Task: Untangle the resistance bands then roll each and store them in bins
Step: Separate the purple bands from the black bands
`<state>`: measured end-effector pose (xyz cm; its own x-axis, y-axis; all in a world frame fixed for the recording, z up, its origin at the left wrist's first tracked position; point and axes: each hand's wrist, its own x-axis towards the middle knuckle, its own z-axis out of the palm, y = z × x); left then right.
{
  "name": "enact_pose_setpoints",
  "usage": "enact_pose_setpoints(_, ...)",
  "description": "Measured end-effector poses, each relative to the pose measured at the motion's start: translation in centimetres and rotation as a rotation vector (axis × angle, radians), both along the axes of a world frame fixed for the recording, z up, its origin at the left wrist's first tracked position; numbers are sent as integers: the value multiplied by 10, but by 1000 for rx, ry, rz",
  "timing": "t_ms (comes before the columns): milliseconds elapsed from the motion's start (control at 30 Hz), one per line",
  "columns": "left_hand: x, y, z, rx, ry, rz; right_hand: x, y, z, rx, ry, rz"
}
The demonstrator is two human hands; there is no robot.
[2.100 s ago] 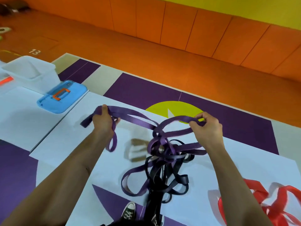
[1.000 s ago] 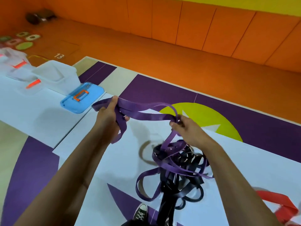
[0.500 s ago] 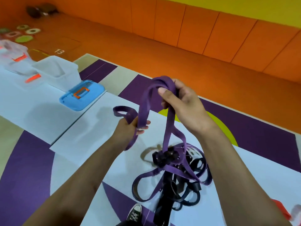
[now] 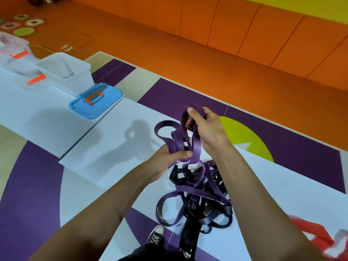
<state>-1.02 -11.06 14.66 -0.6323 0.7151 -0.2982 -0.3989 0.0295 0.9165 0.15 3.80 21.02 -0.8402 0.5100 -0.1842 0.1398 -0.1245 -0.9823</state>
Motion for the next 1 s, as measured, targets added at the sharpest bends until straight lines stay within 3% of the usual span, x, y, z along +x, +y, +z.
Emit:
enact_pose_setpoints(100,7,12,-6,-202,148,121,7,-6,-9,12,-27,50)
enact_pose_setpoints(233,11,16,-8,-313,208,313,13,-1,-13,-17,-64,113)
enact_pose_setpoints(367,-1,-2,-10,-341,159,267,29,33,-55,261,-202,-48)
enact_pose_setpoints(533,-3,-19,-13,-242,130,251,52,35,-148,522,-602,648)
enact_pose_setpoints(600,-2,-21,-13,-237,151,227,65,28,-169,597,-657,814)
enact_pose_setpoints(700,-1,-25,-17,-250,166,202,77,25,-185,687,-661,871)
enact_pose_setpoints(833,3,-33,-22,-295,179,262,81,12,-187,1083,-526,882)
enact_pose_setpoints(900,4,-37,-26,-355,209,297,81,10,-191,1044,-473,869)
enact_pose_setpoints(1000,3,-44,-34,-461,310,236,79,19,-182,763,-417,789)
